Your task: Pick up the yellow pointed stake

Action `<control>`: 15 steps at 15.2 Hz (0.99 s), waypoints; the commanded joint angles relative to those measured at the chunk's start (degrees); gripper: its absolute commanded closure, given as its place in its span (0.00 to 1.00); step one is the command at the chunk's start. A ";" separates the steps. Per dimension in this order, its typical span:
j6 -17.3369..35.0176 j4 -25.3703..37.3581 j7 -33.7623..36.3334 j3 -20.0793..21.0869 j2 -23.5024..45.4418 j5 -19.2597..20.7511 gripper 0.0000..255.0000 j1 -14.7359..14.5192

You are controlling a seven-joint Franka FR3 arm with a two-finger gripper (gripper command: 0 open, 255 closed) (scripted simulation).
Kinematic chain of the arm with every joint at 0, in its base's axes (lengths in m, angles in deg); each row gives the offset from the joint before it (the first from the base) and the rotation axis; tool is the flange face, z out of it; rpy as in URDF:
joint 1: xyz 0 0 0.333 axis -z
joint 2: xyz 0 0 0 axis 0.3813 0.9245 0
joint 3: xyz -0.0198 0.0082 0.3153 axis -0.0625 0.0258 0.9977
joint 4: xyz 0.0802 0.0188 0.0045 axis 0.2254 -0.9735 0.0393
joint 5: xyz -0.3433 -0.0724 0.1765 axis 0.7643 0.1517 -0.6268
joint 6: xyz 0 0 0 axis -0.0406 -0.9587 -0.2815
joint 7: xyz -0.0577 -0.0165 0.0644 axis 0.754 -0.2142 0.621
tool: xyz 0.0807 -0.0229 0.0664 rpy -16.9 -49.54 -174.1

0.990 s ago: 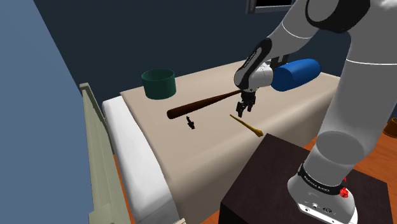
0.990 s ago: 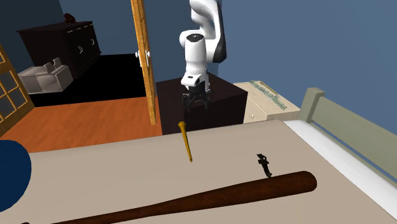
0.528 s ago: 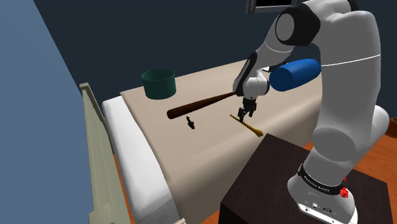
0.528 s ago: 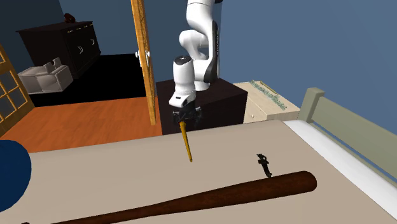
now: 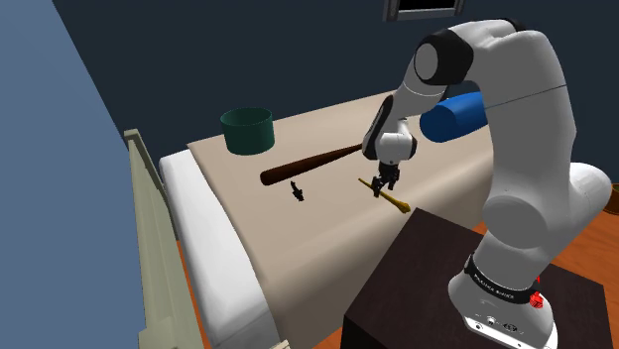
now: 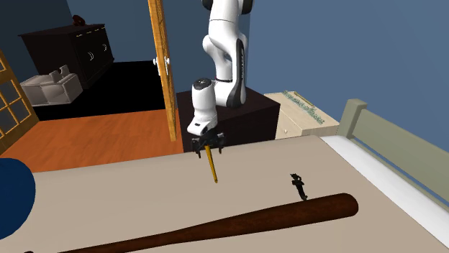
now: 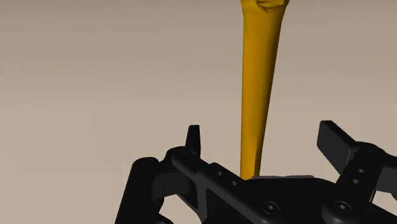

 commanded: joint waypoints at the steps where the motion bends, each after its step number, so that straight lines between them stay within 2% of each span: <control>1: 0.95 0.87 -0.53 0.76 1.78 -0.63 0.00 0.65; 3: 1.23 1.06 -0.66 0.96 2.23 -0.79 0.00 0.82; 4: 1.26 1.21 -0.73 1.01 2.41 -0.82 1.00 0.92; 9: 1.20 2.09 -0.68 1.17 3.22 -0.89 1.00 1.04; 12: 0.58 1.94 0.61 0.81 2.41 -0.54 1.00 -0.25; 13: 1.22 1.07 -0.68 0.94 2.23 -0.81 1.00 0.80; 15: 0.27 0.40 -0.20 0.24 0.66 -0.24 1.00 0.24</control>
